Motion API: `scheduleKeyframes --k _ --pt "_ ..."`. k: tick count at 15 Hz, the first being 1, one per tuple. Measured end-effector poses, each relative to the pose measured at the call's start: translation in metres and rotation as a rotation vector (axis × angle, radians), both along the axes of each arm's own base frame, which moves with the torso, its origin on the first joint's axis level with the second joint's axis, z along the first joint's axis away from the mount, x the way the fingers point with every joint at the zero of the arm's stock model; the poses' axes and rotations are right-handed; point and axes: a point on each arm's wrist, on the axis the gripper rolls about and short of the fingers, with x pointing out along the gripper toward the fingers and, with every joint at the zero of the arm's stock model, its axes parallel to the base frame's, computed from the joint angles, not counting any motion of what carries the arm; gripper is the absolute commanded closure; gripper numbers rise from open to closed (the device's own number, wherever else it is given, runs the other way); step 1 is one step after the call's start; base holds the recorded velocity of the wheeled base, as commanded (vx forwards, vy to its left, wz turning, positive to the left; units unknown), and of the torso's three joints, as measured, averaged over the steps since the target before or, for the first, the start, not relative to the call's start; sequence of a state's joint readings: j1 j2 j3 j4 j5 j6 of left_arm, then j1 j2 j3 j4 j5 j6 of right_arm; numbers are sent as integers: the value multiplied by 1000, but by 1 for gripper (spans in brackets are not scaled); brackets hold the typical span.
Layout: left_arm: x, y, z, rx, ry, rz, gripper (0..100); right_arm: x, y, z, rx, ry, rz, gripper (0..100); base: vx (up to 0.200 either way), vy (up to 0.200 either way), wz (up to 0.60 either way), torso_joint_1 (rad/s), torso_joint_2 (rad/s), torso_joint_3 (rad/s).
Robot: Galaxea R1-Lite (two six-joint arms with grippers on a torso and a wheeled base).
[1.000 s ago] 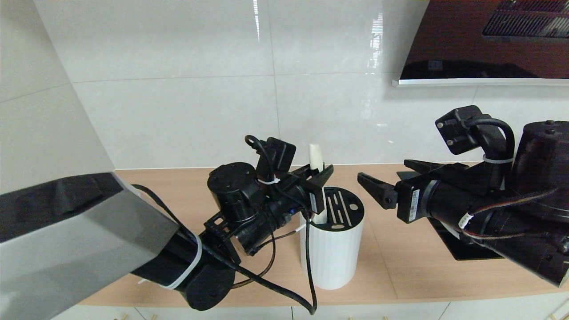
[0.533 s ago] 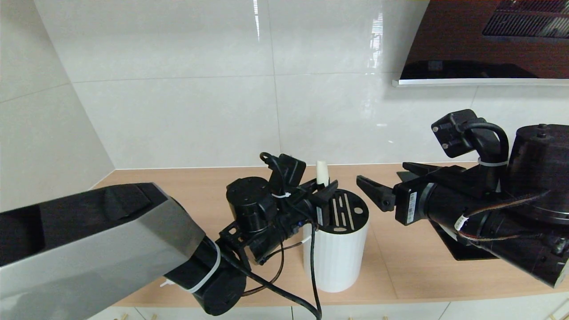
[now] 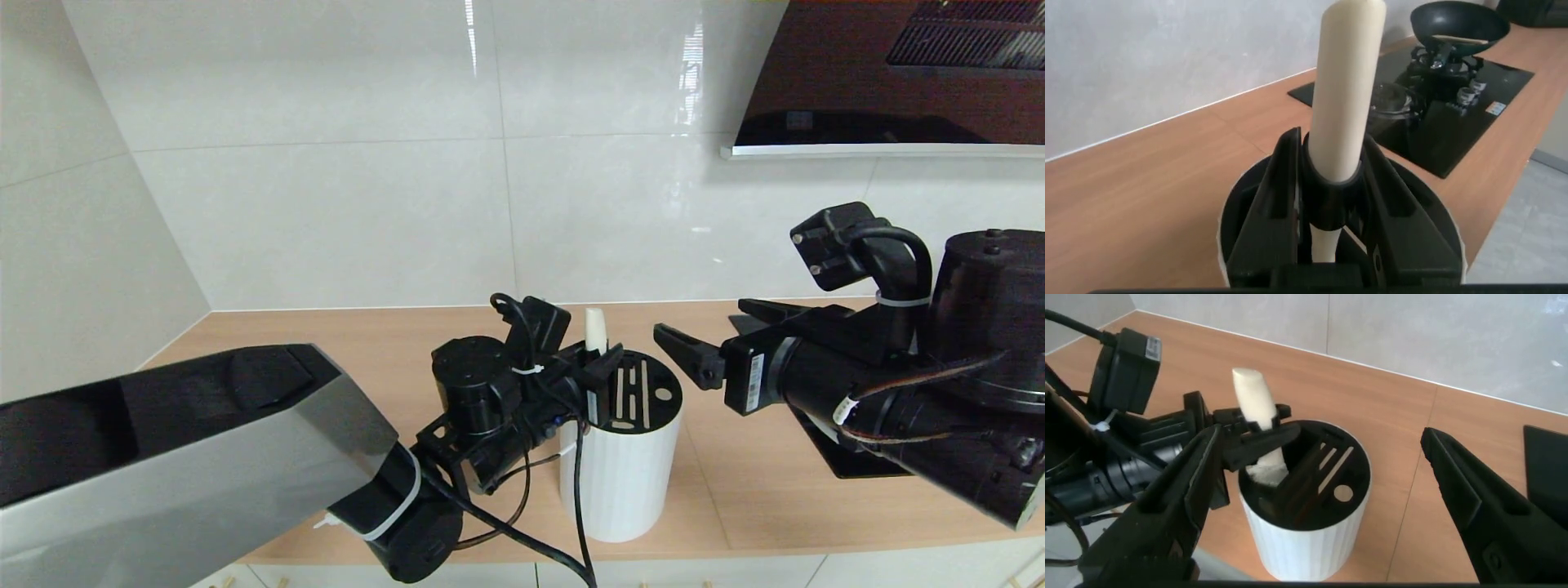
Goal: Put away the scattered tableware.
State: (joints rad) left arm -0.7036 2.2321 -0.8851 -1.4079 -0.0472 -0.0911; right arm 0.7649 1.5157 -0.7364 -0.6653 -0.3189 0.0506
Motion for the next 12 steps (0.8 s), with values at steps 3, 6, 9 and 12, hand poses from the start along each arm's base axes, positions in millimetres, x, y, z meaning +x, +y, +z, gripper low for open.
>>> scheduleKeyframes --k 3,6,9,12 --pt "0 0 6 -26 -30 11 0 0 0 0 0 0 0 0 0 0 0 0 0 0" --pt "-2 2 14 -43 -50 13 0 0 0 0 0 0 0 0 0 0 0 0 0 0" --pt "-5 4 26 -78 -88 16 0 0 0 0 1 0 0 0 0 0 0 0 0 0" --pt "-14 21 66 -153 -172 42 0 -2 -2 2 8 -6 -1 0 0 0 0 0 0 0"
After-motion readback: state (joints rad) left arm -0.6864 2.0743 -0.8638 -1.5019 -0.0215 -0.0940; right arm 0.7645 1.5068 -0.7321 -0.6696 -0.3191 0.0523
